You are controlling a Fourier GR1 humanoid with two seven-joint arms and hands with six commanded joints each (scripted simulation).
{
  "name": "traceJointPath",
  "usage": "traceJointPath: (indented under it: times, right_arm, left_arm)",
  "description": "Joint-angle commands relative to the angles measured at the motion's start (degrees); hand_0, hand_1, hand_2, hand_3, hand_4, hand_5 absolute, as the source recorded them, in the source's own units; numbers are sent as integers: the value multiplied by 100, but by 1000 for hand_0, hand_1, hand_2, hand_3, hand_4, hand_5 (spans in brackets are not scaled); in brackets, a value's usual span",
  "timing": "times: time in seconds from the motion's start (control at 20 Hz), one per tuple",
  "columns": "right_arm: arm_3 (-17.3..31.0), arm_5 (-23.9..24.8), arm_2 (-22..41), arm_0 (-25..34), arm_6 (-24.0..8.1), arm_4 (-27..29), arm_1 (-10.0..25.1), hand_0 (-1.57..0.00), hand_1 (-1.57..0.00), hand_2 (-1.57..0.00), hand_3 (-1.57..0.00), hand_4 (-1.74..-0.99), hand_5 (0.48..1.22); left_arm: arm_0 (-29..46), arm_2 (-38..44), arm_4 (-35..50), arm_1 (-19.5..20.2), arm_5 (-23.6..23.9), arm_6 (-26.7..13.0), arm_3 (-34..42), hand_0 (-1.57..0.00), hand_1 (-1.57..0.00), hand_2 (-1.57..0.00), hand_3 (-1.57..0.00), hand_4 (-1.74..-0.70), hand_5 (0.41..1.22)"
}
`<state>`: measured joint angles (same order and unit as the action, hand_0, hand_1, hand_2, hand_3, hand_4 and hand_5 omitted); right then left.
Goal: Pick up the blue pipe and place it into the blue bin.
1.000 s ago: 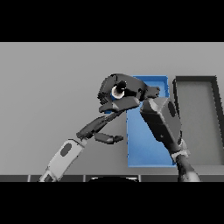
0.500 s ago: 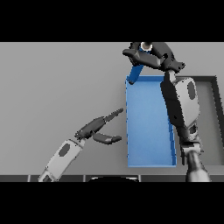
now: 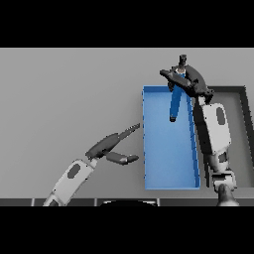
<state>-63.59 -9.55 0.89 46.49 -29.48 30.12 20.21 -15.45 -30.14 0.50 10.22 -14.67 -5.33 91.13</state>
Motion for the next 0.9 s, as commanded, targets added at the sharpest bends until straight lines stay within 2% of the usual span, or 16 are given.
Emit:
traceJointPath:
  times: [0.0,0.05,0.1,0.15,0.2,0.25,0.3,0.35,0.4,0.5,0.55,0.6,0.65,0.7,0.85]
  right_arm:
    - [-77,178,38,-161,-110,-48,18,-1571,-1571,-1571,-1571,-1499,1221]
    - [-154,285,129,-309,-295,-105,40,-1571,-1571,-1571,-1571,-1499,1221]
    - [-226,343,220,-453,-529,-129,72,-1571,-1571,-1571,-1281,-1547,1221]
    - [-155,340,309,-574,-545,-197,133,-1571,-1571,-1571,-1025,-1586,1221]
    - [-47,379,502,-687,-545,-91,252,-1571,-1571,-1571,-820,-1617,1221]
    - [-13,426,728,-737,-545,9,361,-1571,-1571,-1571,-681,-1642,1221]
    - [99,496,948,-781,-545,95,481,-1571,-1571,-1571,-617,-1662,1221]
    - [199,652,1220,-813,-545,234,609,-1571,-1571,-1571,-808,-1617,1199]
    - [416,868,1567,-782,-545,465,748,-1571,-1514,-1454,-960,-1573,1188]
    - [1016,1073,2280,-512,-545,1229,970,-1005,-968,-930,-614,-1451,1146]
    - [1128,1139,2611,-423,-546,1601,1102,-804,-775,-744,-491,-1385,1114]
    - [1211,1156,2987,-282,-545,2040,1190,-643,-619,-595,-393,-1334,1135]
    - [1130,922,3247,-259,-531,2192,1294,-514,-495,-476,-314,-1296,1152]
    - [1111,819,3591,-148,-546,2375,1424,-411,-396,-380,-251,-1264,1108]
    - [797,569,3939,-140,-542,1925,1655,-210,-202,-194,-128,-1179,982]
  left_arm:
    - [-11,21,20,-14,3,-20,-35,1,1,1,1,-874,479]
    - [27,9,14,-4,16,-29,7,1,1,1,1,-877,479]
    - [6,37,42,29,-20,2,-4,1,1,1,1,-879,477]
    - [-45,30,15,17,-22,-18,-46,1,1,1,1,-880,475]
    - [-12,-4,-27,7,-15,39,-63,1,1,1,1,-881,476]
    - [-19,-7,8,-7,-19,10,-2,1,1,1,1,-883,479]
    - [-26,16,59,-4,-42,-28,-13,1,1,1,1,-885,481]
    - [-30,12,29,26,-38,-37,5,1,1,1,1,-886,483]
    - [-71,48,47,33,-45,-46,-29,1,1,1,1,-885,486]
    - [-33,39,49,51,-61,5,-2,1,1,1,1,-882,493]
    - [-4,9,41,36,-48,-36,31,1,1,1,1,-880,495]
    - [-112,6,21,-51,-16,-104,-34,1,1,1,1,-880,497]
    - [-34,-16,39,-34,-44,-24,-17,1,1,1,1,-881,497]
    - [-18,-8,27,-14,-30,-4,1,1,1,1,1,-881,496]
    - [-47,-19,-24,-59,27,-47,-39,1,1,1,1,-878,491]
